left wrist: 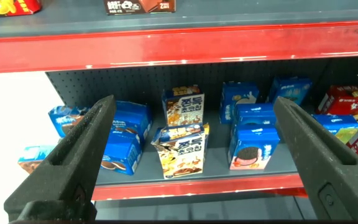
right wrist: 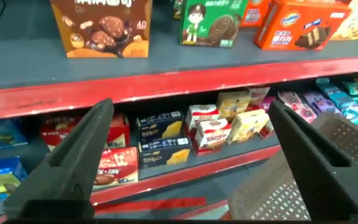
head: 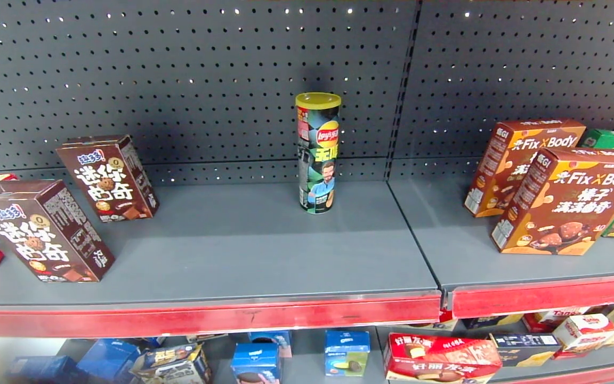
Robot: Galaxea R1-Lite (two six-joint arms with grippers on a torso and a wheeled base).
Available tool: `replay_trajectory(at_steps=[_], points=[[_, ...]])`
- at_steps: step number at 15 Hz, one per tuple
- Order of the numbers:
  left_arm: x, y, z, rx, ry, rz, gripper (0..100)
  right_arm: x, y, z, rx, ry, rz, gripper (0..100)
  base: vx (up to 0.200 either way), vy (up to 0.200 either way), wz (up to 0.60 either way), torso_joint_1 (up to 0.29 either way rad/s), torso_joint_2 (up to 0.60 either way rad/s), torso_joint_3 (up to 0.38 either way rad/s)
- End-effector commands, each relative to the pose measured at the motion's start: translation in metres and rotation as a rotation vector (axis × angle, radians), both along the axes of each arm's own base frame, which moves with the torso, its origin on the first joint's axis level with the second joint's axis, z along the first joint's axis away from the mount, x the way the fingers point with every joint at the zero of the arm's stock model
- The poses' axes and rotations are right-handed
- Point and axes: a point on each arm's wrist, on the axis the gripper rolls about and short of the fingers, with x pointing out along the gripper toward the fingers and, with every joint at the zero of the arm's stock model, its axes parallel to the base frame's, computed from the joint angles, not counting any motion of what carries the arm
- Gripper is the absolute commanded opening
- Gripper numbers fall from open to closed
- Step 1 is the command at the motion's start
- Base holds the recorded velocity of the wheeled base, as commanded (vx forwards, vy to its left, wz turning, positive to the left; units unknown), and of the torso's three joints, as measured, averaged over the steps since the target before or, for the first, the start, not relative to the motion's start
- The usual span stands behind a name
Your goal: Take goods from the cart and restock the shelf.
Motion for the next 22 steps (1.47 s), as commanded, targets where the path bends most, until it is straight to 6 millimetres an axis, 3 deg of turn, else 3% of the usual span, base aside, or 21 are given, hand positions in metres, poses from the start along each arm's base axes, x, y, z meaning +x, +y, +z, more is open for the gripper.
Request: replay_trajectory(at_steps=[1, 5, 12, 19, 22], points=[[0.0, 0.0, 0.0, 0.0, 0.0, 0.0, 100, -0.002, 0.001, -0.001, -0.006, -0.008, -0.003, 100, 0.0, 0.0, 0.0, 0.0, 0.0, 0.0], [0.0, 0.0, 0.0, 0.007, 0.001, -0.003, 100, -0.007, 0.002, -0.027, -0.055, 0.004, 0.0, 100, 0.0, 0.0, 0.0, 0.0, 0.0, 0.0], [0.0, 0.0, -0.001, 0.007, 0.003, -0.003, 100, -0.009, 0.002, -0.023, -0.065, -0.014, 0.007, 100, 0.0, 0.0, 0.0, 0.0, 0.0, 0.0], [0.0, 0.0, 0.0, 0.0, 0.0, 0.0, 100, -0.009, 0.003, -0.024, -0.065, -0.014, 0.008, 100, -0.2, 0.0, 0.0, 0.002, 0.0, 0.0], [0.0, 0.0, 0.0, 0.001, 0.001, -0.001, 100, -0.009, 0.002, -0.024, -0.064, -0.012, 0.008, 100, 0.0, 0.0, 0.0, 0.0, 0.0, 0.0]])
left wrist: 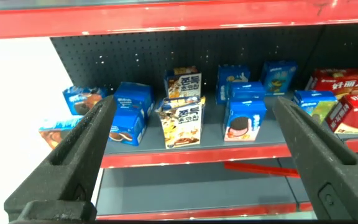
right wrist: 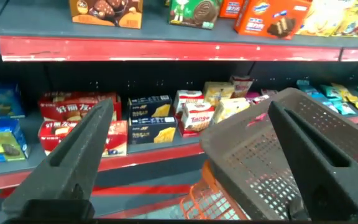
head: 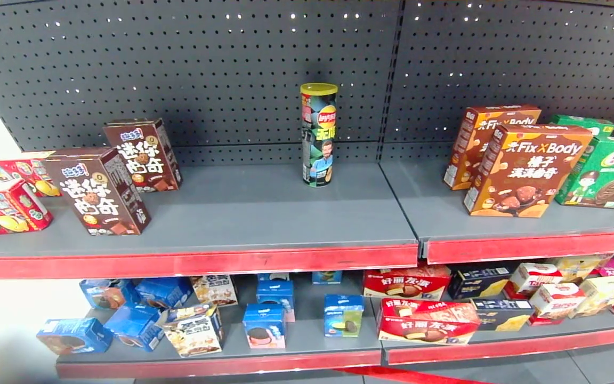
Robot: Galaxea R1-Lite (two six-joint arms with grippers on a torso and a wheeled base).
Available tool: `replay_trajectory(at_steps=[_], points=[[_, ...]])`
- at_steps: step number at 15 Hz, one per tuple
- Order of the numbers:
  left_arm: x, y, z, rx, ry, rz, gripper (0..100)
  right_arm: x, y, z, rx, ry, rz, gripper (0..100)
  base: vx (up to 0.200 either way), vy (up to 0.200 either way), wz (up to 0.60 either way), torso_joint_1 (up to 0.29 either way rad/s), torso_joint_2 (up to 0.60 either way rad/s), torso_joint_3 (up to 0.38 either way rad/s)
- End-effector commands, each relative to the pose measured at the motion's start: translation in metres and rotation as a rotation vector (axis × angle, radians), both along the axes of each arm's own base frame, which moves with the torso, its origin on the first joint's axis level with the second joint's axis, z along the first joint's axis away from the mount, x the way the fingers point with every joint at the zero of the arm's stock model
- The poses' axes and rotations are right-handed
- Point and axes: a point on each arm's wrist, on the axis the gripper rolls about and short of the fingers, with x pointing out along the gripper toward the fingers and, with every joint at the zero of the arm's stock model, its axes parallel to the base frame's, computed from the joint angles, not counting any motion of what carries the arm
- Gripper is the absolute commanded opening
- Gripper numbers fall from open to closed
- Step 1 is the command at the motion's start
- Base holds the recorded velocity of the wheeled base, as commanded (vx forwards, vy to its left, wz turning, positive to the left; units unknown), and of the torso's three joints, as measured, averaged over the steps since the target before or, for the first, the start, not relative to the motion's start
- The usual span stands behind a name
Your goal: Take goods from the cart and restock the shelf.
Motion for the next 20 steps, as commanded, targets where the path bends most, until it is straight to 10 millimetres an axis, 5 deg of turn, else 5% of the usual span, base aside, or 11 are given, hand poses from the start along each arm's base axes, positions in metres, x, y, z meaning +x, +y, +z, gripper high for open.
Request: replay_trajectory(at_steps=[1, 14, 20], points=[[-0.0001, 0.0, 0.0, 0.0, 0.0, 0.0, 100, 0.0003, -0.0001, -0.0005, -0.001, 0.004, -0.001, 100, 0.0, 0.0, 0.0, 0.0, 0.0, 0.0], [-0.0001, 0.0, 0.0001, -0.005, -0.001, 0.001, 100, 0.0016, -0.0004, -0.0031, -0.017, 0.019, -0.001, 100, 0.0, 0.046, 0.0, 0.001, 0.0, -0.001], [-0.0001, 0.0, 0.0001, -0.005, -0.001, 0.001, 100, 0.0012, -0.0003, -0.0028, -0.016, 0.016, 0.0, 100, 0.0, 0.0, -0.6, 0.002, 0.0, 0.003]])
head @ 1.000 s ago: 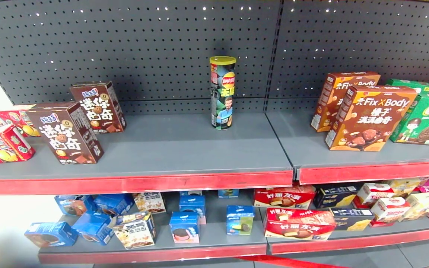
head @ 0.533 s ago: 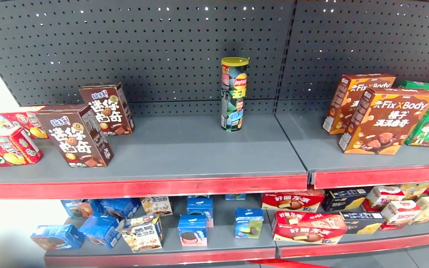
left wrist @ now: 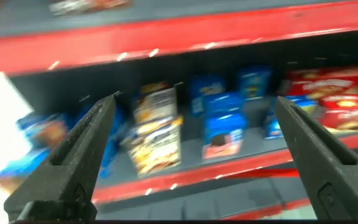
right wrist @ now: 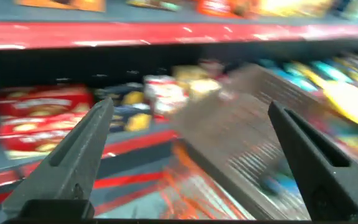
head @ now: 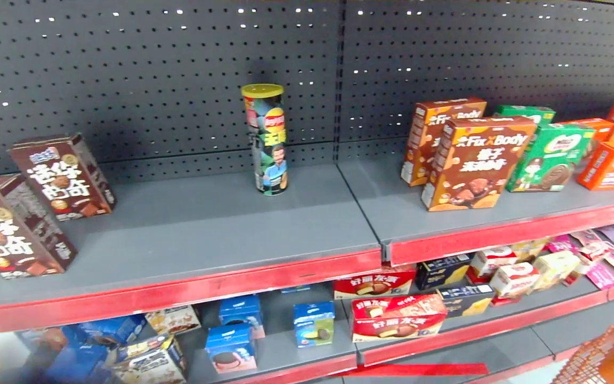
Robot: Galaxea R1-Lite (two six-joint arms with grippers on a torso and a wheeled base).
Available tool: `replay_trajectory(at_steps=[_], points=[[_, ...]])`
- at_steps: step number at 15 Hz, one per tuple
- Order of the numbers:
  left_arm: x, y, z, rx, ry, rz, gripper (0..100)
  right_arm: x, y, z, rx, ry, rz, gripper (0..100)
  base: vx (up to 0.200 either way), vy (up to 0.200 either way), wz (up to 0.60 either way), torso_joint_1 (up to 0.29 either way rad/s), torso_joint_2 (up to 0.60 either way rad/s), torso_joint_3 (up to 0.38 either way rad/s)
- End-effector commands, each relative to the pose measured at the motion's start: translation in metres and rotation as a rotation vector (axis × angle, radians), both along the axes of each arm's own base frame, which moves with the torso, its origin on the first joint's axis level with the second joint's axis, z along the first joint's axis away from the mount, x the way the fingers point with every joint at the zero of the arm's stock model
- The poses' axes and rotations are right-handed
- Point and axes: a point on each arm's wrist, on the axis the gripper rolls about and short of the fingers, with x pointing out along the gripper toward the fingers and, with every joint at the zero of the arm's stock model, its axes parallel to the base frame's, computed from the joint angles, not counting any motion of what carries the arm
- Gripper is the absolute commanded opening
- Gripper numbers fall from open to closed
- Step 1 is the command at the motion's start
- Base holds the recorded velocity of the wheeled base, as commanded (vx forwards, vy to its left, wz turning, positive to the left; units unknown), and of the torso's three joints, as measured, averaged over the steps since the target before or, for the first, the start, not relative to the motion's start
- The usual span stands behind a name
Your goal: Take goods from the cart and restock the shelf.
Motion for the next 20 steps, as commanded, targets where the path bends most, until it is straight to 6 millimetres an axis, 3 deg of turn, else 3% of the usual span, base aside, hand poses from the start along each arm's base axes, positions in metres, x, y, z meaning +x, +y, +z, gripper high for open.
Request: replay_trajectory(at_steps=[1, 7, 20], points=[[0.0, 0.0, -0.0002, 0.0, 0.001, 0.0, 100, 0.0003, 0.0, -0.0003, 0.001, 0.002, 0.0, 100, 0.0, 0.0, -0.6, -0.002, 0.0, 0.007], [0.0, 0.0, -0.0001, 0.0, 0.0, 0.0, 100, 0.0006, -0.0001, -0.0011, 0.002, 0.005, 0.0, 100, 0.0, 0.0, -0.6, 0.002, 0.0, 0.001], [0.0, 0.0, -0.0001, 0.0, 0.0, 0.0, 100, 0.0006, -0.0001, -0.0016, 0.002, 0.005, 0.0, 100, 0.0, 0.0, 0.0, 0.0, 0.0, 0.0]])
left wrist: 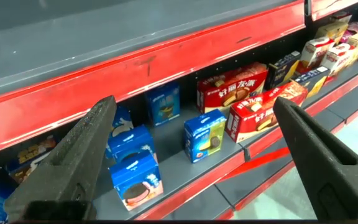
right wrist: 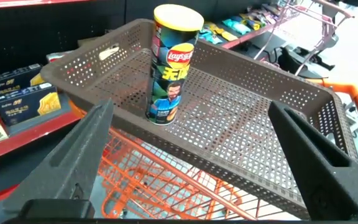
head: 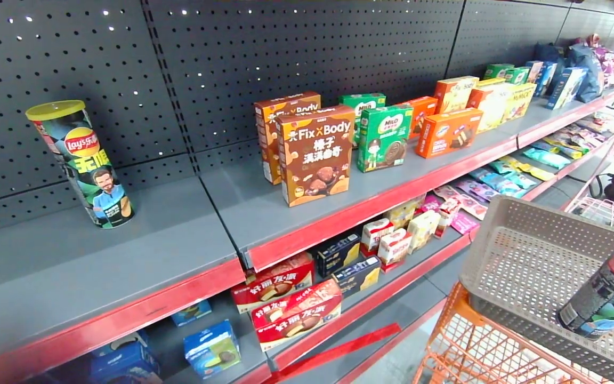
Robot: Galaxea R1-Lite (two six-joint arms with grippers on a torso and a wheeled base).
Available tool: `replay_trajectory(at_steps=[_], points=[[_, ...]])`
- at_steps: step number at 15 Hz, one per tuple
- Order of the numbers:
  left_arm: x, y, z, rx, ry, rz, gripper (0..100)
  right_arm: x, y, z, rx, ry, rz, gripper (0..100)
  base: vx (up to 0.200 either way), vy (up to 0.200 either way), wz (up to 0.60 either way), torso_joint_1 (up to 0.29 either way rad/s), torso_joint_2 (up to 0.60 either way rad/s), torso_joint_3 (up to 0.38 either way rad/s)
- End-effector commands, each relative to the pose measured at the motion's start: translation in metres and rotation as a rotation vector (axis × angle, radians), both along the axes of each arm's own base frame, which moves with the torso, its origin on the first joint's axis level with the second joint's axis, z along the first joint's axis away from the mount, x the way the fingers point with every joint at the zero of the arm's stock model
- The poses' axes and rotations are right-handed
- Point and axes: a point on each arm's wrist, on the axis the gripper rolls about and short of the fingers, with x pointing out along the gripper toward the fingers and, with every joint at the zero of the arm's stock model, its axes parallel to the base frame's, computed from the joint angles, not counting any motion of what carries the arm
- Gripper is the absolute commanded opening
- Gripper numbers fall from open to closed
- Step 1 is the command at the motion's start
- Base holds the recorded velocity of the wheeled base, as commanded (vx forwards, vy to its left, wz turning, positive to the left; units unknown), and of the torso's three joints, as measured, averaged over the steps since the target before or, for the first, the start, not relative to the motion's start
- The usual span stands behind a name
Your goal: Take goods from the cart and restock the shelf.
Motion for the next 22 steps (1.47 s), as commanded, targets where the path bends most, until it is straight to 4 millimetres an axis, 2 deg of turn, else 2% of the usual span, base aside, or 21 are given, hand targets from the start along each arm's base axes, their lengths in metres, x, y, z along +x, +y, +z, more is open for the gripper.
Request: replay_trajectory(at_steps=[1, 22], points=[[0.0, 0.0, -0.0001, 0.0, 0.0, 0.001, 100, 0.0001, -0.0001, 0.0001, 0.0, 0.001, 0.0, 100, 0.0, 0.0, 0.0, 0.0, 0.0, 0.0], [0.0, 0.0, 0.0001, -0.002, -0.002, 0.001, 100, 0.001, -0.0002, -0.0019, 0.004, 0.008, 0.004, 100, 0.0, 0.0, -0.03, 0.0, 0.0, 0.0]])
